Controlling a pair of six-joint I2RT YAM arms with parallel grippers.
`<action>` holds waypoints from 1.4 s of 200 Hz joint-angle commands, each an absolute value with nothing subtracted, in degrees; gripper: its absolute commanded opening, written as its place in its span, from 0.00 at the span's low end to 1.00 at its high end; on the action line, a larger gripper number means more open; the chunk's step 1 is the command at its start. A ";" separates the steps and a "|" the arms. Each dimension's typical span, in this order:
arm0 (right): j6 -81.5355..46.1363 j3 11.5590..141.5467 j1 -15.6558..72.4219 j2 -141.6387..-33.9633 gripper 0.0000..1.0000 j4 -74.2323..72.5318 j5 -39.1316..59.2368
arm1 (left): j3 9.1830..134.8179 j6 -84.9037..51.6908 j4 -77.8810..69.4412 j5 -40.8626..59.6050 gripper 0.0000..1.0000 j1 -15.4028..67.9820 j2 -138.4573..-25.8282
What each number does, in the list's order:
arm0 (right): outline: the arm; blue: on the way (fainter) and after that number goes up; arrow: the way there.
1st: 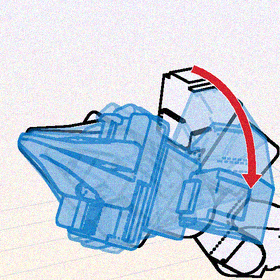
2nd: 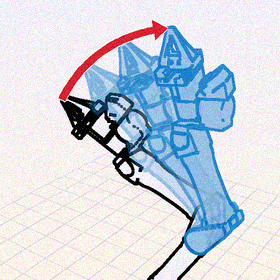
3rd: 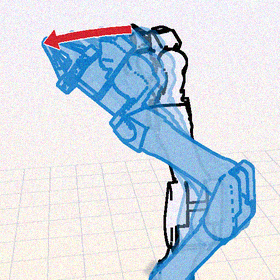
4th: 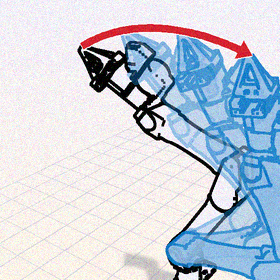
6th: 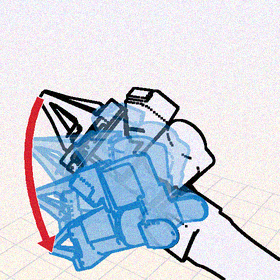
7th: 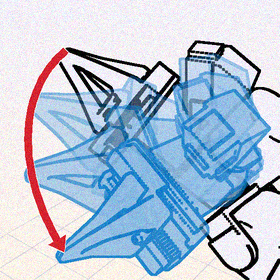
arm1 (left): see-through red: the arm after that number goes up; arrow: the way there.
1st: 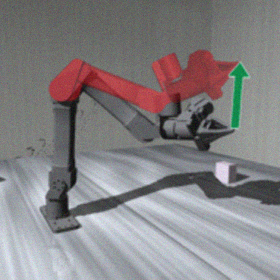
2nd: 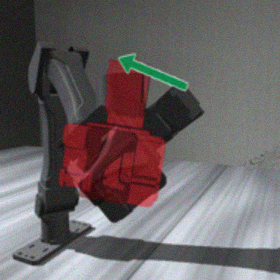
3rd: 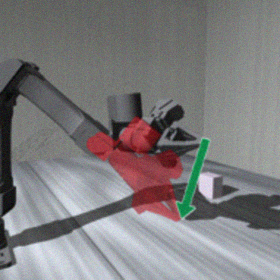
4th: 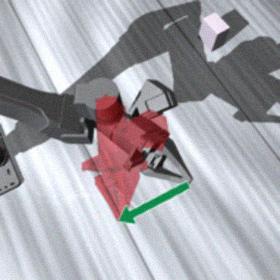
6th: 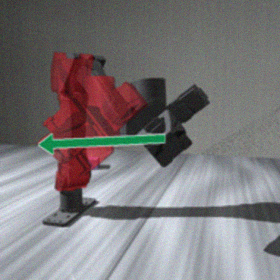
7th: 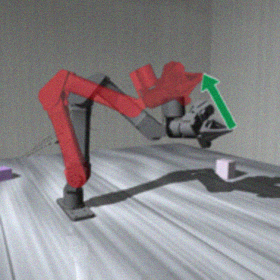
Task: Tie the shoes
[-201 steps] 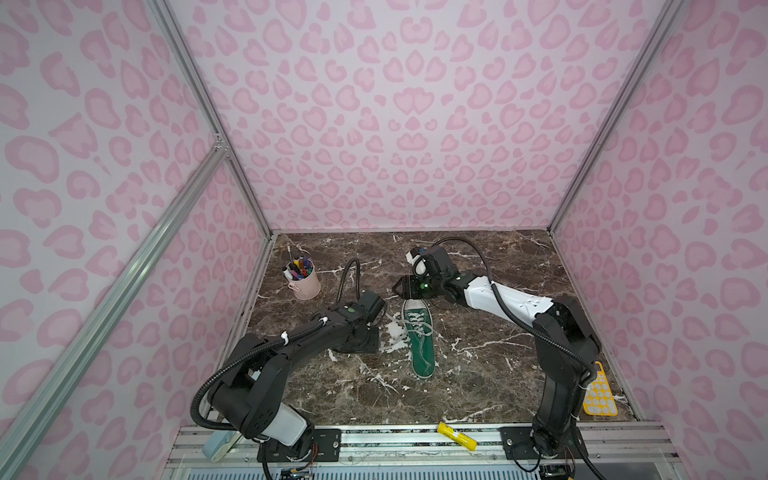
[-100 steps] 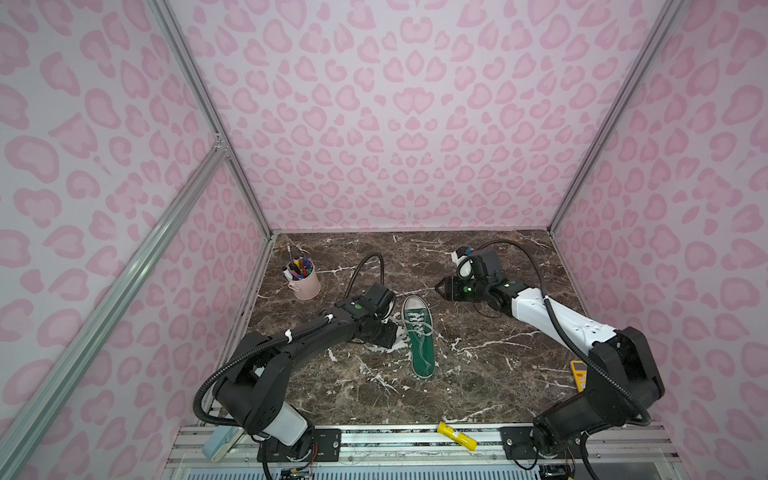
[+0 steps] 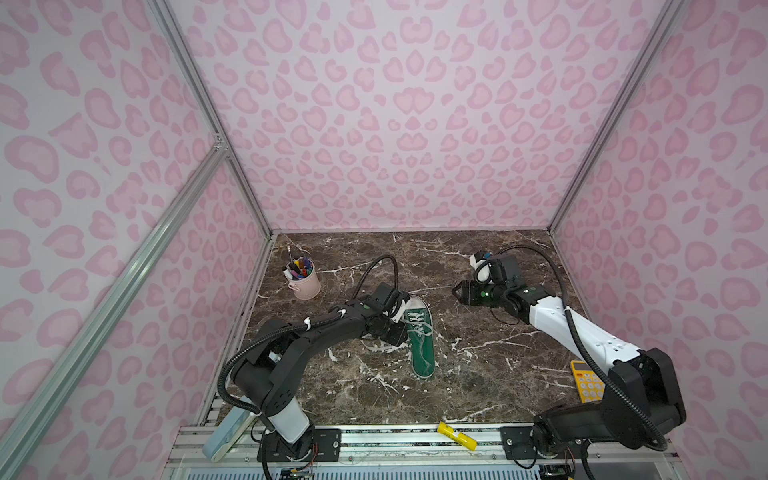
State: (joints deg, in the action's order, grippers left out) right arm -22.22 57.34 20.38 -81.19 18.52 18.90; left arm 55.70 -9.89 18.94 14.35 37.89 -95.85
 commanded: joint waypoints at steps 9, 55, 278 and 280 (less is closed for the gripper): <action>-21.45 56.95 20.14 -81.10 0.59 19.41 18.57 | 55.39 -9.67 15.93 15.30 0.38 38.06 -97.32; -21.36 56.53 20.11 -80.68 0.58 19.51 18.73 | 53.34 -10.00 14.70 15.47 0.25 38.06 -97.67; -22.59 48.27 16.17 -74.33 0.57 17.57 20.74 | 79.80 -13.14 28.11 18.28 0.10 41.00 -107.07; -22.54 48.23 16.17 -74.35 0.57 17.58 20.74 | 79.98 -13.15 28.19 18.35 0.10 41.03 -107.30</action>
